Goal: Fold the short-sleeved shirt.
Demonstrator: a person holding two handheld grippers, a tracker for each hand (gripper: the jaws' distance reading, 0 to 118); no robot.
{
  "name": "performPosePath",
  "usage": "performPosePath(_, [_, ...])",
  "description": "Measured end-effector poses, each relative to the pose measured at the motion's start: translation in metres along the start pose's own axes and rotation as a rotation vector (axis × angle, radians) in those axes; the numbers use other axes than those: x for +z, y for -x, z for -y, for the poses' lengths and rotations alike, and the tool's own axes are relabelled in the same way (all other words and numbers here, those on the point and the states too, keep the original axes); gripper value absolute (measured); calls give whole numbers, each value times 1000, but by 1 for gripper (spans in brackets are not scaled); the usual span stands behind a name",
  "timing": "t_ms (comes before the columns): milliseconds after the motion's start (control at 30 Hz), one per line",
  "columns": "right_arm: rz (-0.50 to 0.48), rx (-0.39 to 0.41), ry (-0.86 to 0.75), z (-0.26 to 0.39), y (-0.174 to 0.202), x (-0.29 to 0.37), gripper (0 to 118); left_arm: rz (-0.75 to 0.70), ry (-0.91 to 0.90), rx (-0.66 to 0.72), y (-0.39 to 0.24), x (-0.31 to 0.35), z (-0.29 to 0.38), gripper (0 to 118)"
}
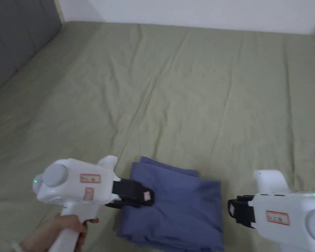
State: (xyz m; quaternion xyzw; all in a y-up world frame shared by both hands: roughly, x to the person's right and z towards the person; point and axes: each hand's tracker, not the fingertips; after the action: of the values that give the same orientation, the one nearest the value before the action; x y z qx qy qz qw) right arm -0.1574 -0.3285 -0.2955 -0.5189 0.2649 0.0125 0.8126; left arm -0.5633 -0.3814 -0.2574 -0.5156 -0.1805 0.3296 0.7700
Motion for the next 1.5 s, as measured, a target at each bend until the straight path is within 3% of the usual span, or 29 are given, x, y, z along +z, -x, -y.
performPosePath(67, [3, -4, -15, -5, 2, 2, 2, -115, -24, -18, 24, 39, -18, 28])
performPosePath(233, [30, -3, -45, -17, 6, -1, 2, -575, 4, -55, 74, 137, -68, 28])
performPosePath(333, [46, -30, -42, -26, 1, -5, 2, -747, -1, 9, 108, 179, -88, 28])
performPosePath(400, [59, -50, -47, -29, -1, -7, 2, -909, 31, -47, 124, 190, -96, 28])
performPosePath(433, [62, -54, -48, -31, -3, -8, 2, -968, 22, -52, 132, 195, -97, 34])
performPosePath(467, [65, -58, -49, -33, -3, -9, 2, -995, 34, -45, 140, 198, -99, 53])
performPosePath(533, [75, -62, -47, -33, -4, -9, 2, -1063, 7, -4, 147, 203, -100, 109])
performPosePath(567, [78, -63, -49, -33, -7, -10, 2, -1066, -6, 5, 146, 204, -99, 113])
performPosePath(667, [82, -71, -46, -31, -8, -11, 2, -939, -142, 55, 136, 217, -95, 108])
performPosePath(767, [78, -80, -44, -26, -11, -8, 2, -901, -241, 99, 113, 224, -91, 102])
performPosePath(800, [76, -81, -47, -24, -12, -6, 2, -867, -278, 90, 99, 226, -88, 88])
performPosePath(867, [63, -80, -60, -21, -15, -2, 2, -824, -290, 71, 72, 220, -80, 17])
performPosePath(900, [59, -82, -69, -19, -15, 2, 2, -808, -293, 49, 58, 215, -74, 3])
performPosePath(1100, [1, -152, -256, -7, -19, 42, 2, -759, -474, -54, -59, 183, -11, 0])
performPosePath(1200, [49, -107, -304, -2, -15, 62, 2, -706, -530, -137, -116, 168, 20, 0])
performPosePath(1300, [33, -126, -452, 6, -5, 101, 2, -733, -600, -273, -166, 152, 42, 0])
performPosePath(1367, [57, -124, -505, 4, -1, 127, 2, -754, -666, -285, -194, 145, 57, 0])
performPosePath(1500, [127, -58, -652, 5, 12, 170, 2, -736, -801, -399, -250, 129, 83, 0])
